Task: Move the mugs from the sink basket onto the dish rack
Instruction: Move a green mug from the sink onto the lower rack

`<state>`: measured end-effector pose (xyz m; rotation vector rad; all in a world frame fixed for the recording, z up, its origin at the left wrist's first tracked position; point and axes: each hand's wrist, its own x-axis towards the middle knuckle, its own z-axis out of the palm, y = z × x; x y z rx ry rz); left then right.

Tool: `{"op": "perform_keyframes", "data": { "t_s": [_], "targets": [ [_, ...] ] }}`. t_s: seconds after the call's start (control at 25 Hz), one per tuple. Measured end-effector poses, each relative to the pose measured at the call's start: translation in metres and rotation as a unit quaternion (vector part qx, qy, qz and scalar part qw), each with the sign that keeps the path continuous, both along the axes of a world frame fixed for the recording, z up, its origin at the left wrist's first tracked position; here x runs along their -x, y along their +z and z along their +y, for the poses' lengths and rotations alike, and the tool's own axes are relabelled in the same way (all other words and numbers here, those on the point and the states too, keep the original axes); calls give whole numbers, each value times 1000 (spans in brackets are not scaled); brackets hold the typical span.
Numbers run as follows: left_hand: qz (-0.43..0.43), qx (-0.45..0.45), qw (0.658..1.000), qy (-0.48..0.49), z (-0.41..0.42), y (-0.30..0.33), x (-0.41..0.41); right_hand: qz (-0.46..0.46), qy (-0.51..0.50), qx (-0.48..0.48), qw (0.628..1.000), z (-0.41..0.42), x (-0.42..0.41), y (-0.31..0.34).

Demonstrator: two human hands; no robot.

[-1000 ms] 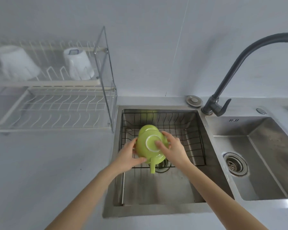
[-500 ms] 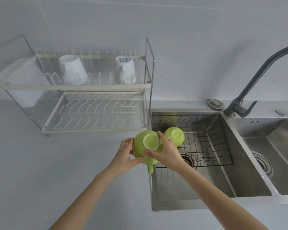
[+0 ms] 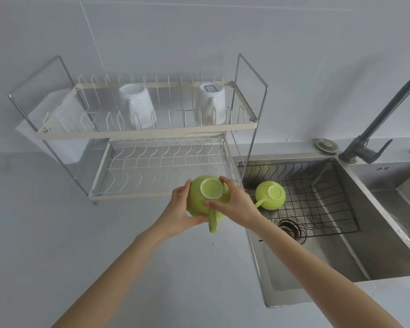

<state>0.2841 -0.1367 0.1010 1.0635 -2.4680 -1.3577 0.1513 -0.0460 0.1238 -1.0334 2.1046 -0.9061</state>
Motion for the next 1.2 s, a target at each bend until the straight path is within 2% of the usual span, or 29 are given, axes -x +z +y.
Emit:
{"op": "perform_keyframes", "data": {
  "t_s": [0.32, 0.84, 1.2],
  "targets": [
    [1, 49, 999, 1, -59, 7, 33, 60, -16, -11, 998, -54, 23, 14],
    [-16, -4, 999, 37, -98, -22, 76, 59, 11, -75, 995, -101, 64, -7],
    [-42, 28, 998, 29, -102, -24, 84, 84, 16, -63, 994, -107, 68, -18]
  ]
}}
